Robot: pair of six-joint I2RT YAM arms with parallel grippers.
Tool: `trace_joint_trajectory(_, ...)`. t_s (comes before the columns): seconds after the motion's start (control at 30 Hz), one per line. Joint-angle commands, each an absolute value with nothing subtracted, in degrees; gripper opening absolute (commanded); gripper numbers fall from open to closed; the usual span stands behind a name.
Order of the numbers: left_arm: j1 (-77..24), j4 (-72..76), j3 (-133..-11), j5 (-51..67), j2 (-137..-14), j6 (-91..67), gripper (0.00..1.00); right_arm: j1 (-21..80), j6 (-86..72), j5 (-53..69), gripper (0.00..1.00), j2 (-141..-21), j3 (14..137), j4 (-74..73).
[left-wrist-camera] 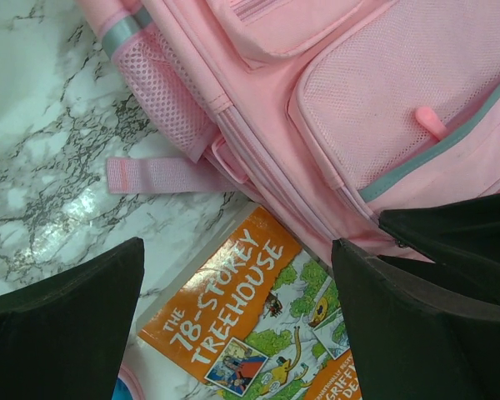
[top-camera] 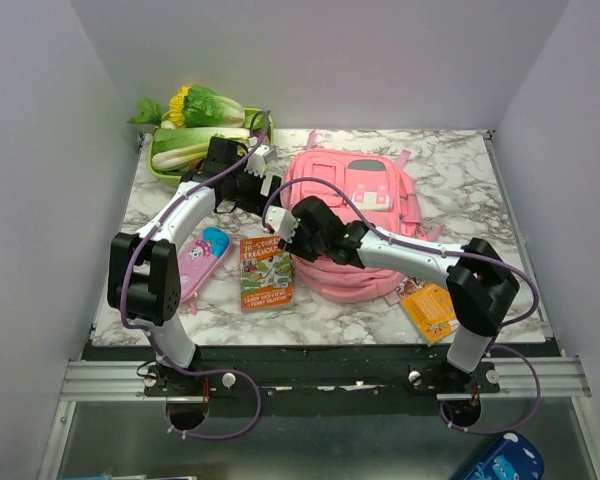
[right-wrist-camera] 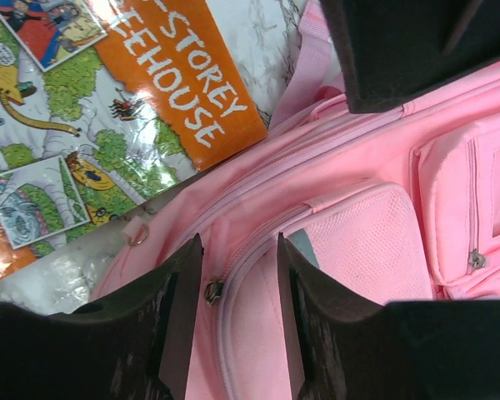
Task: Pack the student bag
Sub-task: Adjust the student bag at the center of the board.
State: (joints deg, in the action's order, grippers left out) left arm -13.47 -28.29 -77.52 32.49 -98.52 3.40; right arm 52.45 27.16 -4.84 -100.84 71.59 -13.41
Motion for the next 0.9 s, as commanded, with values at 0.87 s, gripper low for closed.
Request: trace_joint_trajectory(0.87,-12.57,-26.9,-77.52,32.96,-97.91,2.02,0.99,53.96,30.5,-6.93,0.64,-108.72,76.81,-25.05)
